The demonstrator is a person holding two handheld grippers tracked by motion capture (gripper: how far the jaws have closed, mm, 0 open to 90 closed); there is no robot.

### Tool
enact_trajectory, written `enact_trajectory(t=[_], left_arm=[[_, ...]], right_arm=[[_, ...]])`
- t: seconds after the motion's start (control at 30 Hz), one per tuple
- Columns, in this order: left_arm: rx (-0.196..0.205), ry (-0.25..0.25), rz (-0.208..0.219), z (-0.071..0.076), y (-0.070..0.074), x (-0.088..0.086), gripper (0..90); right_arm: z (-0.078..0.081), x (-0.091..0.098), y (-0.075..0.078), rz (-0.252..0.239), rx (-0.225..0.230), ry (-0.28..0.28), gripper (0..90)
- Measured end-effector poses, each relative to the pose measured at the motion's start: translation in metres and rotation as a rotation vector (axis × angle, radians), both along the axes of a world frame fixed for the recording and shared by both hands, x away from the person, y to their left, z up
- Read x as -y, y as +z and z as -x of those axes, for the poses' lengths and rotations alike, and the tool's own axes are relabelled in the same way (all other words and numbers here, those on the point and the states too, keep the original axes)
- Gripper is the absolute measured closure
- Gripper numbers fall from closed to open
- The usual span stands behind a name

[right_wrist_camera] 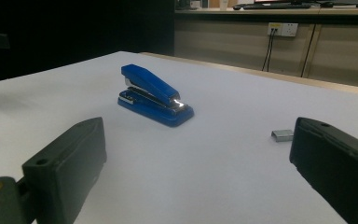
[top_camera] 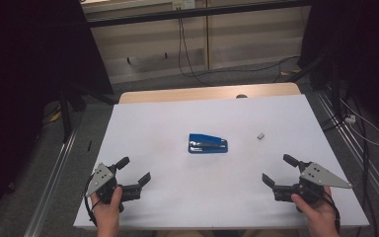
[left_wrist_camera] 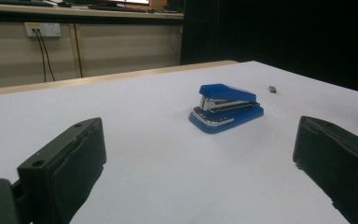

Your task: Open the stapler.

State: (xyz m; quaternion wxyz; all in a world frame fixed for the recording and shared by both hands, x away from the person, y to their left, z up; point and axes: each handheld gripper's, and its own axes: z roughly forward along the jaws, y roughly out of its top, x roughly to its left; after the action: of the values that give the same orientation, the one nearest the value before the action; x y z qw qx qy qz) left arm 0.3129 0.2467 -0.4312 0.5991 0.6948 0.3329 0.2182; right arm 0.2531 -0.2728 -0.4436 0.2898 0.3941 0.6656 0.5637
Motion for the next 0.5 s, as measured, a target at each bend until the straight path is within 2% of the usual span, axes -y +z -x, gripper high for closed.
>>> enact_trajectory(t=[0.4, 0.5], left_arm=[[-0.001, -0.021, -0.007, -0.0046, 0.0002, 0.0046, 2.6], [0.000, -0.025, -0.013, -0.0051, 0.0017, 0.0062, 2.6]], right_arm=[[-0.0001, 0.0012, -0.0002, 0.016, -0.010, -0.007, 3.3], [-0.0024, 0.0019, 0.0003, 0.046, -0.007, -0.013, 3.3]])
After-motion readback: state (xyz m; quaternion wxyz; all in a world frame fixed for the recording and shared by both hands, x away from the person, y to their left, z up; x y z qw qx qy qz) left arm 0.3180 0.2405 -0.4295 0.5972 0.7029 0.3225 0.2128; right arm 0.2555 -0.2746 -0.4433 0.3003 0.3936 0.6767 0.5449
